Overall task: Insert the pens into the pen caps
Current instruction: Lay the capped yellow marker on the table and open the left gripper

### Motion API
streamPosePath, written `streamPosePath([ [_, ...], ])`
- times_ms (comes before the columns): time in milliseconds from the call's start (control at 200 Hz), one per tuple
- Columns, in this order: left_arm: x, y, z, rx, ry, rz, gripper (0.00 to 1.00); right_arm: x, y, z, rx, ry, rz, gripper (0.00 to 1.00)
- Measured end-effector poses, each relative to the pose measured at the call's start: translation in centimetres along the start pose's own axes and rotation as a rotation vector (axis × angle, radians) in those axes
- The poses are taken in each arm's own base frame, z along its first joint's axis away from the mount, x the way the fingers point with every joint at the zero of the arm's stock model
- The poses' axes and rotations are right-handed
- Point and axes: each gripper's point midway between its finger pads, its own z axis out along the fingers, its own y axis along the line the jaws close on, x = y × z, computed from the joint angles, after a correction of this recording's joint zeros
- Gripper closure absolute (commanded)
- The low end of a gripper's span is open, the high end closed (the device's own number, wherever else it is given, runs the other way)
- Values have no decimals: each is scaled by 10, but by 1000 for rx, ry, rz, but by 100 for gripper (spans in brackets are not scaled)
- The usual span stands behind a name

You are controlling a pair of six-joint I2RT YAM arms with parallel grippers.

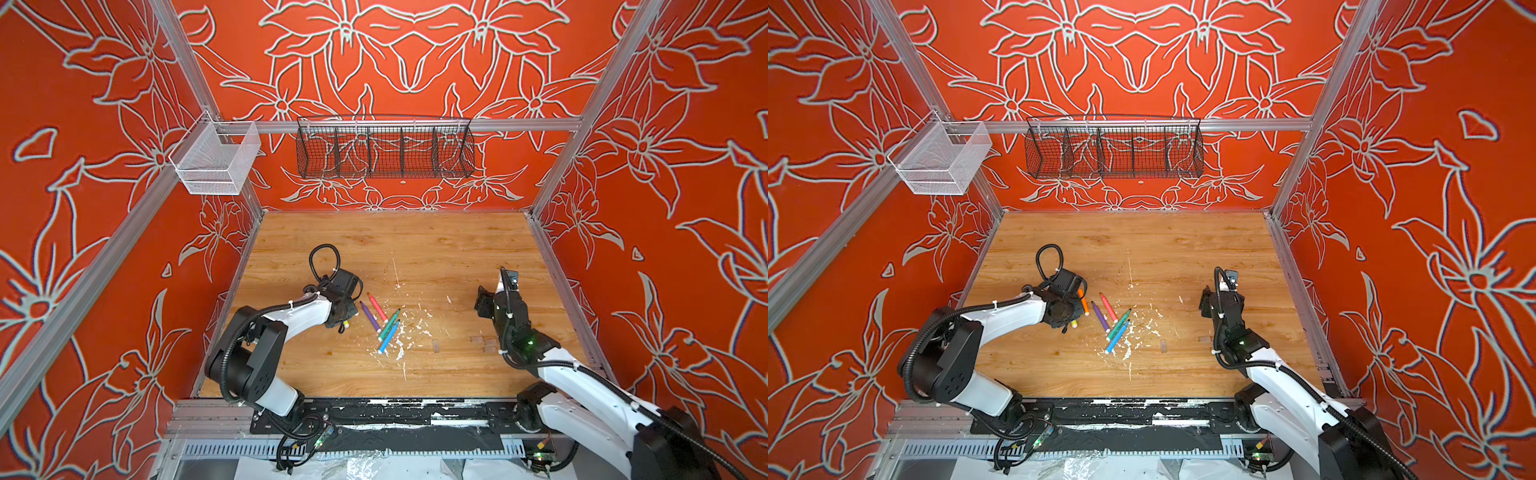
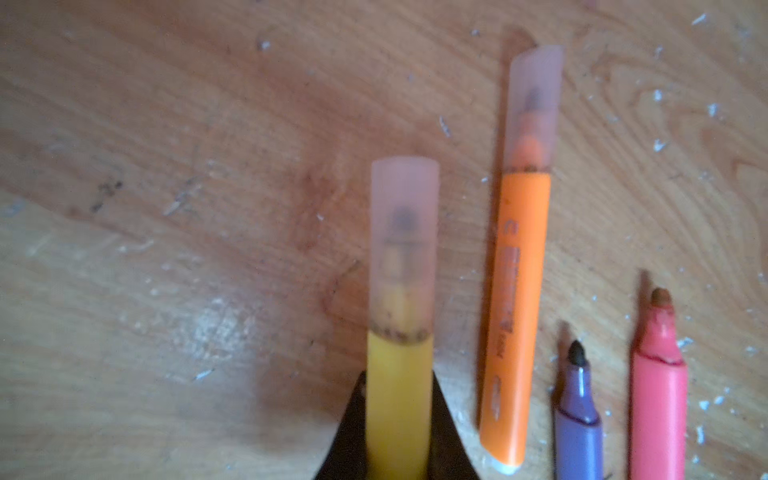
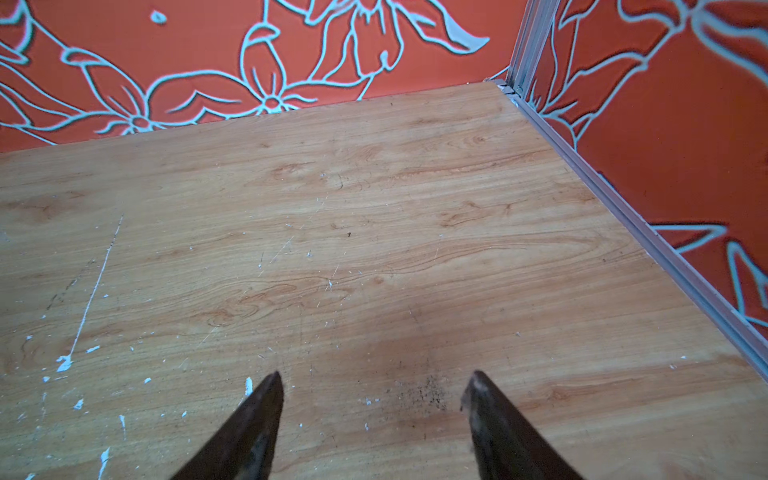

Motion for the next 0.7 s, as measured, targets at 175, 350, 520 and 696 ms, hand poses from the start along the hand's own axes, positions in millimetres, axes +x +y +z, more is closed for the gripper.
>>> streamPosePath([
  [175,-18,-4,8,12,12,-9,89,0,0,0,-3,1,0,28],
  [350,-22,-11,11,35,29,9,85,0,1,0,-3,1,0,28],
  [520,-25,-18,13,62,43,21,76,0,1,0,-4,1,0,28],
  [696,-25,-20,12,74,48,29,75,0,2,0,-9,3,0,28],
])
